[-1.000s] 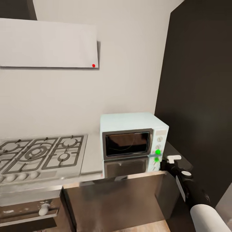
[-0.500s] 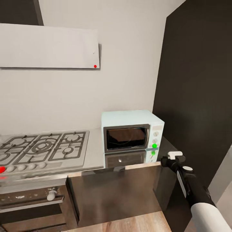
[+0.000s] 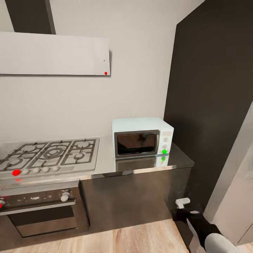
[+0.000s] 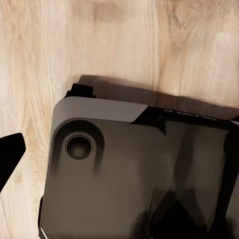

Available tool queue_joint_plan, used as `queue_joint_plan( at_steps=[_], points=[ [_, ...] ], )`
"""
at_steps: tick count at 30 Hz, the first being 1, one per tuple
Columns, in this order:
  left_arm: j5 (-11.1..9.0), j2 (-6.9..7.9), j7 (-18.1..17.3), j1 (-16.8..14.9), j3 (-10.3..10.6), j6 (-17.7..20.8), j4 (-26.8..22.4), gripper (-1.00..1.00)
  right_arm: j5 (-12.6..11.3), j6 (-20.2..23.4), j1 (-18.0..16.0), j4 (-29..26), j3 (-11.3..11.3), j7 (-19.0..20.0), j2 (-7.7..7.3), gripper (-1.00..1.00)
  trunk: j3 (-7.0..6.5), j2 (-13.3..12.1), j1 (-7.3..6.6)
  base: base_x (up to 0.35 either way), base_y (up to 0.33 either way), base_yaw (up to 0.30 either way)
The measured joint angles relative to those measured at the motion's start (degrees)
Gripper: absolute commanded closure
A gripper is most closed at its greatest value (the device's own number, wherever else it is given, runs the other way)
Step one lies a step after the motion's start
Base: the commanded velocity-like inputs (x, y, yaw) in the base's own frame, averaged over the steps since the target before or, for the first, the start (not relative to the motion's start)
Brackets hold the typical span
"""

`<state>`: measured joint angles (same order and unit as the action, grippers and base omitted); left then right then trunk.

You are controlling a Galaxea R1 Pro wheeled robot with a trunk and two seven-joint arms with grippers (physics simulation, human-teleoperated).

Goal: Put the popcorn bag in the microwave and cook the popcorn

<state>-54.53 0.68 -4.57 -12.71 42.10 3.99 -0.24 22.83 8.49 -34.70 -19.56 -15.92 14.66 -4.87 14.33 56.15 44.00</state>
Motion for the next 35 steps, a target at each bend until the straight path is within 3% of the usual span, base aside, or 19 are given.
queue_joint_plan(
  at_steps=[3,5,8,14,22,23,24,25,26,27,29,35],
  points=[
    [0.01,0.00,0.00,0.00,0.00,0.00,-0.01,-1.00,0.95,-5.54,0.06,16.42,0.06,-1.40,-0.44,1.00,0.02,0.00,0.00,-0.003,0.000,0.000],
    [-0.04,0.01,0.07,0.00,0.00,-0.01,-0.01,-1.00,0.90,-7.33,1.58,20.12,0.02,-1.74,-1.29,1.00,0.02,0.00,0.00,0.000,0.000,0.000],
    [-0.06,0.01,0.07,0.00,0.00,-0.01,-0.01,-1.00,0.79,-8.19,11.74,21.24,-0.06,-1.89,-1.60,1.00,0.02,0.00,0.00,0.000,0.000,0.000],
    [-0.03,0.08,0.07,0.00,0.00,-0.01,-0.01,-1.00,0.68,-7.84,21.12,21.51,-0.22,-1.88,-0.87,1.00,0.02,0.00,0.00,0.000,0.000,0.000],
    [0.09,0.01,0.02,0.01,0.01,-0.02,0.00,-1.00,0.64,-8.15,22.19,21.42,-0.62,-1.89,-0.64,1.00,0.01,-0.01,0.00,0.000,0.000,0.165],
    [3.06,-1.96,0.44,2.24,0.86,-9.56,-1.08,-1.00,-9.78,-11.00,22.20,21.23,-0.42,-8.45,-0.21,1.00,0.02,0.00,0.00,0.000,0.000,0.000],
    [3.16,-2.31,0.45,2.38,0.81,-9.98,-1.18,-1.00,-3.79,-11.05,22.22,21.28,0.16,-4.17,0.35,1.00,0.01,0.00,0.00,0.000,0.000,0.000],
    [3.14,-2.32,0.45,2.35,0.74,-9.99,-1.19,-1.00,1.49,-11.05,22.24,21.31,0.19,-4.14,2.20,1.00,0.01,0.00,0.00,0.000,0.000,0.000],
    [3.15,-2.32,0.45,2.35,0.71,-10.00,-1.18,-1.00,5.54,-11.07,22.26,21.31,0.17,-4.24,3.29,1.00,0.01,0.00,0.00,0.000,0.000,0.000],
    [3.17,-2.32,0.45,2.36,0.70,-10.00,-1.16,-1.00,7.11,-11.09,22.27,21.31,0.13,-4.29,3.53,1.00,0.01,0.00,0.00,0.000,0.000,0.000],
    [3.17,-2.32,0.45,2.34,0.69,-10.01,-1.18,-1.00,8.42,-11.08,22.23,21.31,0.07,-4.34,3.65,1.00,0.01,0.00,0.00,0.000,0.000,0.000],
    [3.17,-2.32,0.45,2.35,0.89,-10.00,-1.18,-1.00,8.67,-11.04,22.26,21.31,0.05,-4.35,3.51,1.00,0.01,0.00,0.00,0.000,0.000,0.000]
  ],
)
